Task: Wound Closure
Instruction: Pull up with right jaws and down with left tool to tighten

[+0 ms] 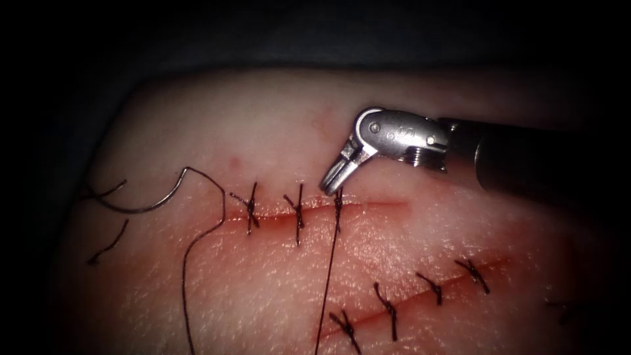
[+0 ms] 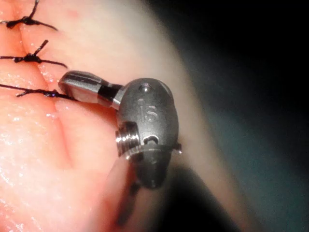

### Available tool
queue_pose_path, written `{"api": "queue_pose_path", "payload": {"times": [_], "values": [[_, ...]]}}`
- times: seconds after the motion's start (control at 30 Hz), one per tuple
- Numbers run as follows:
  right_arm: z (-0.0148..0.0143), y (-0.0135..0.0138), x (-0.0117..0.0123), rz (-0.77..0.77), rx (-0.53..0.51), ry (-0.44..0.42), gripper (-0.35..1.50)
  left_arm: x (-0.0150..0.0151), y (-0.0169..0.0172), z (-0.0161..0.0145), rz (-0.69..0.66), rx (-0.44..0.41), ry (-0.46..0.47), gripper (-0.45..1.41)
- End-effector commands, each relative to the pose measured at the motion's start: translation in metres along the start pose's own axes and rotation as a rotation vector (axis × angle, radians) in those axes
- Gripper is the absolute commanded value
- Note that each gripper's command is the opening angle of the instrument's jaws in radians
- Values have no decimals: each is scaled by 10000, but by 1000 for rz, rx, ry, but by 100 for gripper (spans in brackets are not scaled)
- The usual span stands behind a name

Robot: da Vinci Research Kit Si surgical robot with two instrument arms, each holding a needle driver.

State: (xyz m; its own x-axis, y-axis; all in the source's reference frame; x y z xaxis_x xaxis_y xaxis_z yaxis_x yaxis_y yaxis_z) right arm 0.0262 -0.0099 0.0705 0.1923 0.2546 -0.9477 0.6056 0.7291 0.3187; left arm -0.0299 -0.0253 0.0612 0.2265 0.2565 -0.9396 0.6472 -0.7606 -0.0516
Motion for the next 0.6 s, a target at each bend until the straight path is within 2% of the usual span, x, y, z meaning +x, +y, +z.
{"api": "queue_pose_path", "payload": {"times": [0.03, 0.1, 0.2, 0.4, 0.6], "values": [[4, 13, 3, -5, 0, 0, -35, -5, -5, 0, 3, -24, 8, -45], [3, 14, 3, -3, -10, -3, -35, -5, -1, -2, 6, -75, 40, -45], [-1, 18, 3, 4, -38, -13, -35, -7, 8, -7, -3, -27, 67, -45], [-6, 22, -1, 24, -61, -23, -35, -14, 15, -8, -11, -20, 70, -45], [-3, 18, 3, 24, -69, -11, -35, -19, 8, -6, -12, -60, 48, -45]]}}
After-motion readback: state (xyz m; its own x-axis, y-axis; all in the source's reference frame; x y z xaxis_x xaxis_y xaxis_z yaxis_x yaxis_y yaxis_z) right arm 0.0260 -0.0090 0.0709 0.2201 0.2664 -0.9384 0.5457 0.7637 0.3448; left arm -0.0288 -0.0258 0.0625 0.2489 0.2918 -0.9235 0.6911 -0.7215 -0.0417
